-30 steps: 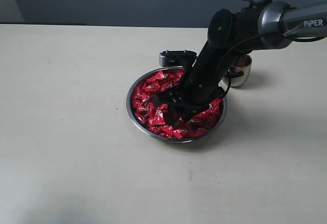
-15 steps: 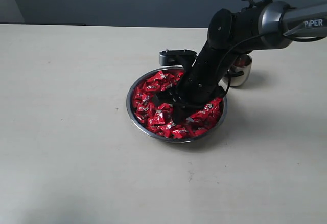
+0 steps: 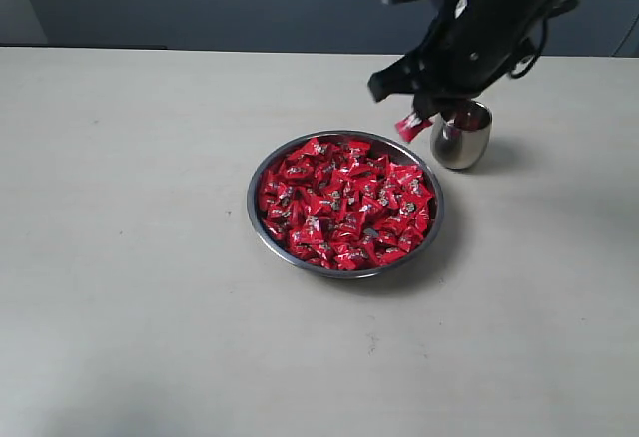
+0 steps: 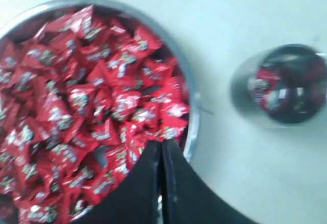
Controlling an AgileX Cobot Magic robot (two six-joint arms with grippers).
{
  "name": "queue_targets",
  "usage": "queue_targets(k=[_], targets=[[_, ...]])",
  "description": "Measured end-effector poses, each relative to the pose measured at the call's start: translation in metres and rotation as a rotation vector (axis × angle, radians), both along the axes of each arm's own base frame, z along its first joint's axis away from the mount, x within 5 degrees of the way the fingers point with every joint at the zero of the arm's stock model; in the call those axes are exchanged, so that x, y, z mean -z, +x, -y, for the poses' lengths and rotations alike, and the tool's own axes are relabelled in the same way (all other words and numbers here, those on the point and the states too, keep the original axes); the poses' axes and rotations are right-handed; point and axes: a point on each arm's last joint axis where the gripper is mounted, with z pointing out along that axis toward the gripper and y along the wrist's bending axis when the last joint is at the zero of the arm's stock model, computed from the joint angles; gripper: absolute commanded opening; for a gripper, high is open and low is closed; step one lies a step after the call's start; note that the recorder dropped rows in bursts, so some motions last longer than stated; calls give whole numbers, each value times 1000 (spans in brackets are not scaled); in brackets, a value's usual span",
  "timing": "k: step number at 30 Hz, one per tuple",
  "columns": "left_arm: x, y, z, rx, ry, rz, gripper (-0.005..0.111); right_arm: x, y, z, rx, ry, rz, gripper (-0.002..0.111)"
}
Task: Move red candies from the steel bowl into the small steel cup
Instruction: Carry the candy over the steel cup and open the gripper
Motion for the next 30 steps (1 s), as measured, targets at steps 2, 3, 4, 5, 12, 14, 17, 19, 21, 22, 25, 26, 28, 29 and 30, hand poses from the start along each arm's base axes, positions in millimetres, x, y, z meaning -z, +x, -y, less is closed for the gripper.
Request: queue_targets(k=[2,3,4,5,12,14,17,19,21,22,25,26,28,29,30], targets=[[0,0,0,0,0,0,0,-11,16,21,67,5,33,-1],[0,0,0,0,0,0,0,-17,23,29,95,14,53,-1],[0,0,0,0,0,0,0,-24,32,41,133,23,74,-1],[0,0,0,0,0,0,0,-31,38,48,155,30,95,-1],[0,0,0,0,0,0,0,-27,76,64,222,22,97,-1],[0,0,0,0,0,0,0,-13,83,62,221,5,66,-1],[0,0,0,0,0,0,0,12,89,60,218,-28,11,-1],[0,0,0,0,0,0,0,21,91,60,216,-44,-10,-1],[0,0,0,0,0,0,0,27,92,60,216,-50,-22,-1],[0,0,0,0,0,0,0,28,93,60,216,-51,-24,-1],[0,0,0,0,0,0,0,30,94,60,213,-60,-23,-1],[0,0,0,0,0,0,0,31,94,60,213,-60,-23,-1],[0,0,0,0,0,0,0,34,95,59,213,-61,-25,-1],[0,0,0,0,0,0,0,35,96,59,213,-60,-22,1],[0,0,0,0,0,0,0,36,96,59,211,-65,-19,4]])
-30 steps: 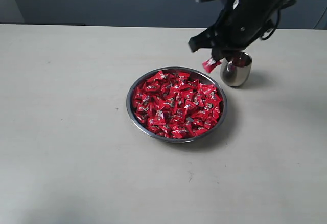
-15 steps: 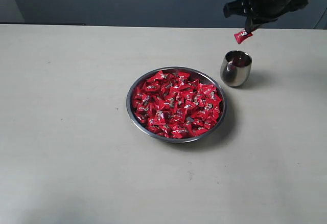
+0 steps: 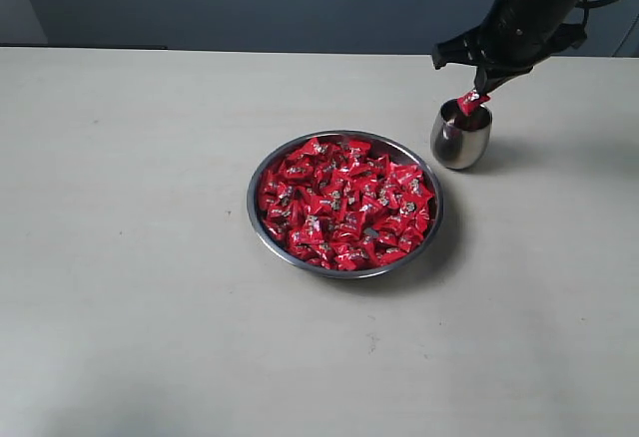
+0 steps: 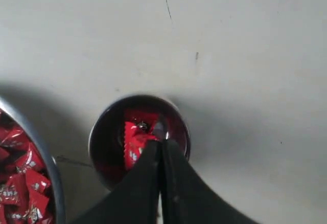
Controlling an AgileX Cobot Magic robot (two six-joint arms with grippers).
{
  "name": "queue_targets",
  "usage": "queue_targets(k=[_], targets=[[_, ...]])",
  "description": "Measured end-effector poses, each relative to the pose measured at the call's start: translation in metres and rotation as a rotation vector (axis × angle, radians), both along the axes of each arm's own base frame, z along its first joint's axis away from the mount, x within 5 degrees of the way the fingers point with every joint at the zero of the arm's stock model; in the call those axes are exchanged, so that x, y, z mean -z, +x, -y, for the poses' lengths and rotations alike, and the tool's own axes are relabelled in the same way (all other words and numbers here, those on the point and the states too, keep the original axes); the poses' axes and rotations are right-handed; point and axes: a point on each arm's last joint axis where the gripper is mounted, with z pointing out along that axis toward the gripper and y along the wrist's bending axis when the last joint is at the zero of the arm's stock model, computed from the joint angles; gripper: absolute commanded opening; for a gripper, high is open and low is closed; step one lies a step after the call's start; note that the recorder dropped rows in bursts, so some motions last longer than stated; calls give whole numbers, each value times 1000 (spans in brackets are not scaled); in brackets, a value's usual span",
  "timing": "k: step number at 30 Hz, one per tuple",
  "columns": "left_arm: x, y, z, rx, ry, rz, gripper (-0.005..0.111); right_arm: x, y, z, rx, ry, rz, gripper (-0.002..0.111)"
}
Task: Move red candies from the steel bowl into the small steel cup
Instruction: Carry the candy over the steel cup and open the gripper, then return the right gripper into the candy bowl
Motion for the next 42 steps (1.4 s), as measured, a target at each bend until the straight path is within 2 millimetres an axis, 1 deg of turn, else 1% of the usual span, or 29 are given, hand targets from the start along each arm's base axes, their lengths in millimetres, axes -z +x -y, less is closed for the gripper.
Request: queue_targets(k=[3,4,6,7,12,16,18,21,26,29,32,35,37,38,42], targets=[[0,0,0,0,0,0,0,1,1,1,-3,-9,3,19],[0,0,0,0,0,0,0,1,1,0,-3,-8,4,26],[0,0,0,0,0,0,0,1,1,0,-5,-9,5,33],[0,0,0,0,0,0,0,1,1,0,-5,-9,5,34],[0,0,0,0,0,0,0,2,0,0,-3,-5,-3,34],[0,0,0,0,0,0,0,2,-5,-8,-1,88,-74,32],[0,0,0,0,0,0,0,2,-12,-17,-37,143,-124,32],[0,0,0,0,0,0,0,1,-25,-40,-121,216,-194,32],[0,0,0,0,0,0,0,1,-46,-73,-245,209,-245,32],[0,0,0,0,0,0,0,-1,-55,-82,-284,195,-266,32],[0,0,0,0,0,0,0,-10,-63,-82,-298,194,-261,32],[0,0,0,0,0,0,0,-22,-76,-75,-295,203,-232,32],[0,0,0,0,0,0,0,-26,-89,-68,-284,213,-224,32],[0,0,0,0,0,0,0,-31,-97,-64,-275,228,-201,32],[0,0,0,0,0,0,0,-28,-129,-47,-235,268,-165,32]])
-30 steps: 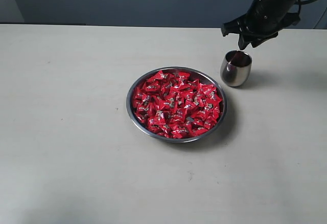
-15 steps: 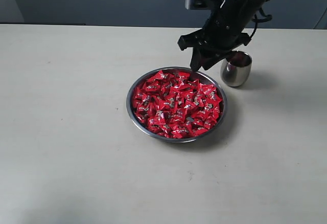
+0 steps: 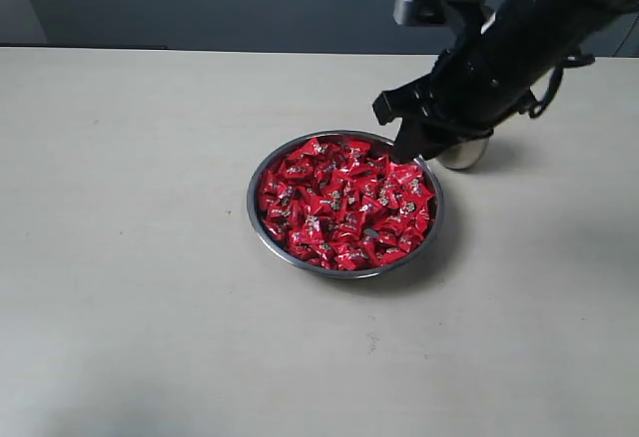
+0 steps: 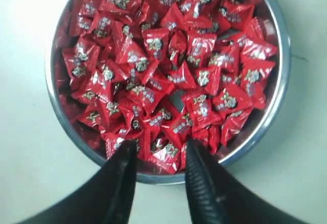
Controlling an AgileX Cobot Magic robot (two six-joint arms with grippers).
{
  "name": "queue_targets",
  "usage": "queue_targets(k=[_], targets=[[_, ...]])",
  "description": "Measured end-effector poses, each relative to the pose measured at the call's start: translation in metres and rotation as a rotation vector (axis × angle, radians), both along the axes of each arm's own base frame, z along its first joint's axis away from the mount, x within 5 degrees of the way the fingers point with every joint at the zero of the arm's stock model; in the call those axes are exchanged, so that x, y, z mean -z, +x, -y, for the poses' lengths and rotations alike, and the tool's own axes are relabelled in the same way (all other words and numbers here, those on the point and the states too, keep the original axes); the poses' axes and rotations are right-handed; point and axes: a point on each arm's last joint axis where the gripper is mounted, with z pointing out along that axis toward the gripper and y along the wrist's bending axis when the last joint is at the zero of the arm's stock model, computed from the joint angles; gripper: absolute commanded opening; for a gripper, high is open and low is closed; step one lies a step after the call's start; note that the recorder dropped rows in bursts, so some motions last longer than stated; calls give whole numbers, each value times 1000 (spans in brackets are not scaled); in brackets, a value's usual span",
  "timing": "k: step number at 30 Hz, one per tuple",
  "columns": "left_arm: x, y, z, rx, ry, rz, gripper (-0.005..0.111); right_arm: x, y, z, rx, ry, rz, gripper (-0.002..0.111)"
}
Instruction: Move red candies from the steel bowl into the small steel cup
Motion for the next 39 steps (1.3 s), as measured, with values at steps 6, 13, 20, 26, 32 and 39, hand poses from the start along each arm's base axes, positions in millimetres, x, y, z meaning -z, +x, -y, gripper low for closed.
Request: queue_targets(k=[6,13,20,26,32,39], targets=[[0,0,0,0,0,0,0,29,-25,5,18,20,-45,32],[0,0,0,0,0,0,0,60,-29,-42,-69,6,-40,32],[0,0,0,0,0,0,0,70,-13,-75,-127,-67,-55,44],[0,0,0,0,0,0,0,74,-11,-76,-119,-154,-133,43],[0,0,0,0,0,0,0,81,-25,-87,-171,-267,-105,43],[0,0,0,0,0,0,0,86,-26,-90,-173,-283,-94,43]])
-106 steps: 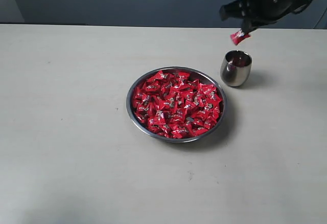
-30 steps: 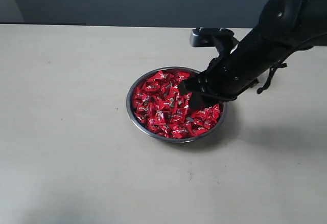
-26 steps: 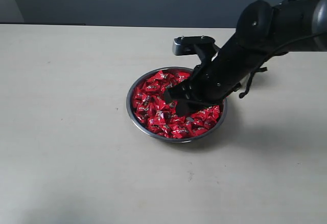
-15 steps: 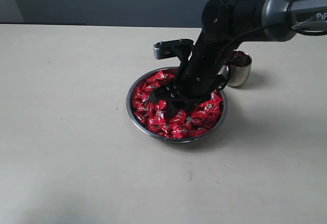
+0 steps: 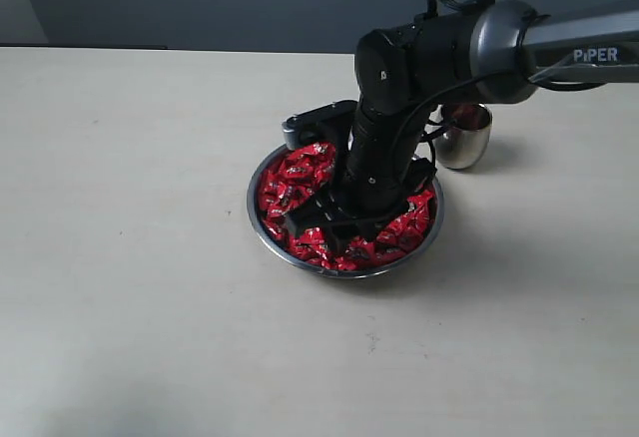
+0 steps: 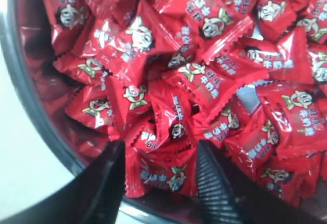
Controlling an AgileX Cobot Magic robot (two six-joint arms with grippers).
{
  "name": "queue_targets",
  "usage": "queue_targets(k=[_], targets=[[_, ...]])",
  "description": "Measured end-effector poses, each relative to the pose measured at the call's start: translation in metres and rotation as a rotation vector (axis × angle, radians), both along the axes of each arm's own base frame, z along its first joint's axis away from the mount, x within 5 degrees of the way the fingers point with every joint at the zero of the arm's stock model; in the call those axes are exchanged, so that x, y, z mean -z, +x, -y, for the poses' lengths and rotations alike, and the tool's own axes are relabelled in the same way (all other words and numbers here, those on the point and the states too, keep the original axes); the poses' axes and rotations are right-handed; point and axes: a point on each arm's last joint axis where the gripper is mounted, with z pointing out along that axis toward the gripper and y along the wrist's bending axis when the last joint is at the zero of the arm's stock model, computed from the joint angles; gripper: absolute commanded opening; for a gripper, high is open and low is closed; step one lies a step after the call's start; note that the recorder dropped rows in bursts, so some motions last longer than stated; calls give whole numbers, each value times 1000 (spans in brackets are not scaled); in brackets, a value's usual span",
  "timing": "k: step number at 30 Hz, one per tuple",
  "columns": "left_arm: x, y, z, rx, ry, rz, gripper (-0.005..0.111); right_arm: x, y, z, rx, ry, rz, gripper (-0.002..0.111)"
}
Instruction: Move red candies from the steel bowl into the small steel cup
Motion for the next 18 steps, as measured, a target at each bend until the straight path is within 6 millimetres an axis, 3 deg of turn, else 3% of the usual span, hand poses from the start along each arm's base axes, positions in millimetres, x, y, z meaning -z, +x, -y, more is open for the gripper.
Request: queue_targets(k=[9,18], targets=[[0,0,0,0,0,0,0,0,2,-2,28,16,17,43],[0,0,0,0,0,0,0,20,3,-2,25,-26,-22,43]])
